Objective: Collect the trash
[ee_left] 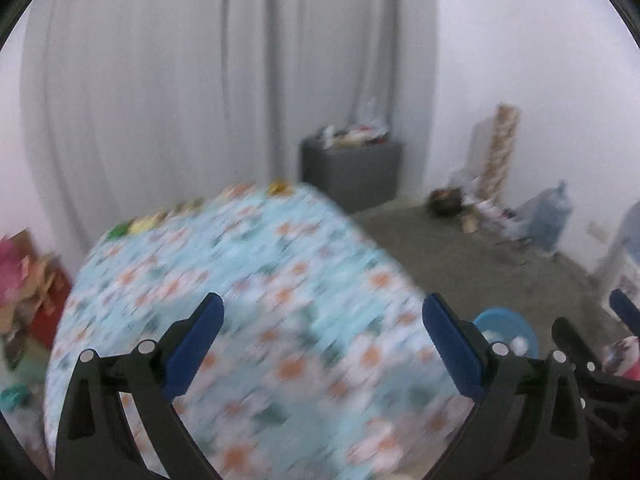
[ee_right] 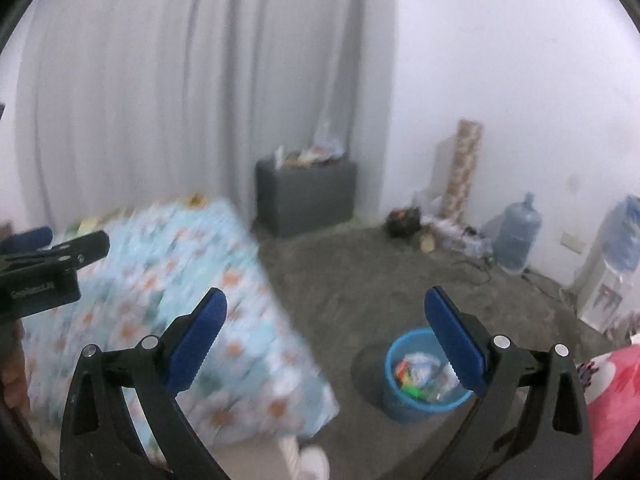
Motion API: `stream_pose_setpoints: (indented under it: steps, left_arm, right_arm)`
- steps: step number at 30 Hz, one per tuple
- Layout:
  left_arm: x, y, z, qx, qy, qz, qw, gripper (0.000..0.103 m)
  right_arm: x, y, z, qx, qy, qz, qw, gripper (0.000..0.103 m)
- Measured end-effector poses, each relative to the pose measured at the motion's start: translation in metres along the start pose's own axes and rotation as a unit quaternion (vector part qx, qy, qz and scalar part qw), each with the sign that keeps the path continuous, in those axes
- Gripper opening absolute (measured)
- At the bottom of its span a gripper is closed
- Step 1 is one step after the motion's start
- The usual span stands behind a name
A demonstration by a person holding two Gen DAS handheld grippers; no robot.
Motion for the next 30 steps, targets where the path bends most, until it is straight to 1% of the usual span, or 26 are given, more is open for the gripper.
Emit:
stream_pose_setpoints:
  steps: [1, 3, 5, 8, 10, 11, 12, 15, 20, 26, 30]
  left_arm:
    - [0.000, -0.009, -0.004, -0.003, 0.007, -0.007, 0.9999, 0.097]
    - [0.002, -0.035, -0.010, -0.018, 0.024, -0.036, 0.9989, 0.097]
    - [0.003, -0.061, -0.015, -0.032, 0.025, -0.069, 0.9968, 0.097]
    - [0.009, -0.094, -0.018, -0.040, 0.023, -0.124, 0.9912, 0.097]
    - [0.009, -0.105, -0.020, -0.043, 0.029, -0.144, 0.9881, 0.097]
    - [0.013, -0.107, -0.023, -0.046, 0.034, -0.149, 0.9872, 0.097]
    - [0.015, -0.109, -0.026, -0.050, 0.038, -0.151, 0.9865, 0.097]
    - [0.020, -0.108, -0.031, -0.056, 0.043, -0.157, 0.9850, 0.097]
    - [0.027, -0.110, -0.028, -0.045, 0.039, -0.174, 0.9829, 0.097]
    - [0.028, -0.107, -0.023, -0.030, 0.041, -0.175, 0.9833, 0.097]
    - [0.030, -0.106, -0.020, -0.024, 0.039, -0.176, 0.9832, 0.097]
  right_arm:
    - [0.002, -0.008, -0.006, -0.009, 0.002, -0.024, 1.000, 0.095]
    - [0.004, -0.023, -0.018, -0.020, 0.011, -0.061, 0.998, 0.095]
    - [0.011, -0.035, -0.024, -0.035, 0.004, -0.091, 0.995, 0.095]
    - [0.015, -0.055, -0.031, -0.051, -0.004, -0.128, 0.990, 0.095]
    - [0.014, -0.065, -0.033, -0.052, -0.010, -0.145, 0.988, 0.095]
    - [0.016, -0.070, -0.030, -0.051, -0.014, -0.158, 0.986, 0.095]
    - [0.013, -0.077, -0.036, -0.050, -0.018, -0.163, 0.985, 0.095]
    - [0.013, -0.088, -0.033, -0.047, -0.033, -0.179, 0.982, 0.095]
    - [0.015, -0.089, -0.021, -0.038, -0.058, -0.178, 0.982, 0.095]
    - [0.016, -0.087, -0.008, -0.031, -0.078, -0.176, 0.981, 0.095]
    - [0.015, -0.086, -0.004, -0.025, -0.080, -0.176, 0.981, 0.095]
Point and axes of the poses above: each gripper's, at about its wrist camera, not at the fingertips, and x roughly the way its jaws point, z to its right, y to its top, the point moved 3 cm from there along x, roughly the way its jaws point, and after that the axes turned 14 degrees about x, right-handed, at the moved point
